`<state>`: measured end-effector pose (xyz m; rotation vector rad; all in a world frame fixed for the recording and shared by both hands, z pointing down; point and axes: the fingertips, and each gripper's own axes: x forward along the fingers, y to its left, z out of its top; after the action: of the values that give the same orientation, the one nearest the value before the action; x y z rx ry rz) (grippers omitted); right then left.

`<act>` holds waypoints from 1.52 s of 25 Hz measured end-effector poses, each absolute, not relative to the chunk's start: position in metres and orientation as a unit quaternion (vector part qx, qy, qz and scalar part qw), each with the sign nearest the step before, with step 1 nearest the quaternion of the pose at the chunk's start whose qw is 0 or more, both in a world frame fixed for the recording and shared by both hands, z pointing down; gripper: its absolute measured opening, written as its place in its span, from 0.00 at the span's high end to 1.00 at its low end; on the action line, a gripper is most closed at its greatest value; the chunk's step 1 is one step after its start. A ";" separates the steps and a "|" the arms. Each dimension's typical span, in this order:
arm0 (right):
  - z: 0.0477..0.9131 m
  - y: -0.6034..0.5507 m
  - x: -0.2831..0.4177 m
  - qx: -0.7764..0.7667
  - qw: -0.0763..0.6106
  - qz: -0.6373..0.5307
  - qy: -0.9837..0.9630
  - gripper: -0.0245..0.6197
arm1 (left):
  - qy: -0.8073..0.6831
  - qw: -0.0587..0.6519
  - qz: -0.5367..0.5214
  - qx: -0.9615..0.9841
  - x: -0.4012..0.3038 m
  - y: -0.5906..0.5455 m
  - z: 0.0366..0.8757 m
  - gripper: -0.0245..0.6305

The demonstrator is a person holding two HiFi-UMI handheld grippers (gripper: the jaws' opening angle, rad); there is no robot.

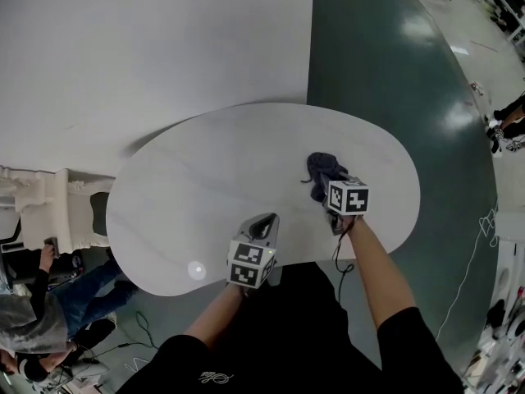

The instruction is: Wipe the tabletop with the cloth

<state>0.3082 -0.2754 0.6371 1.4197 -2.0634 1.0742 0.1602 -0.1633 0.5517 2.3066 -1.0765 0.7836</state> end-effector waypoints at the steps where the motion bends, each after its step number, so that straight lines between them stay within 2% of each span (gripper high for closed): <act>1: 0.638 -0.274 0.321 0.516 0.202 0.392 -0.734 0.89 | -0.388 0.235 0.288 0.843 0.166 -0.164 0.552 0.95; 12: 0.643 -0.280 0.462 0.572 0.220 0.426 -0.665 0.89 | -0.366 0.229 0.296 0.852 0.215 -0.175 0.550 0.95; 17: 0.643 -0.306 0.490 0.576 0.272 0.405 -0.655 0.89 | -0.377 0.235 0.290 0.848 0.210 -0.183 0.546 0.95; 20: 0.640 -0.327 0.497 0.598 0.264 0.391 -0.648 0.89 | -0.386 0.237 0.285 0.845 0.207 -0.184 0.544 0.95; 28: 0.632 -0.371 0.452 0.635 0.224 0.365 -0.643 0.89 | -0.420 0.252 0.273 0.828 0.178 -0.193 0.544 0.95; 38: 0.630 -0.421 0.330 0.588 0.254 0.345 -0.686 0.89 | -0.480 0.277 0.246 0.795 0.097 -0.196 0.543 0.95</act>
<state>0.3301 -0.4207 0.6301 1.5972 -1.8650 0.9366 0.0970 -0.1957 0.5434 2.1356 -1.2878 0.6618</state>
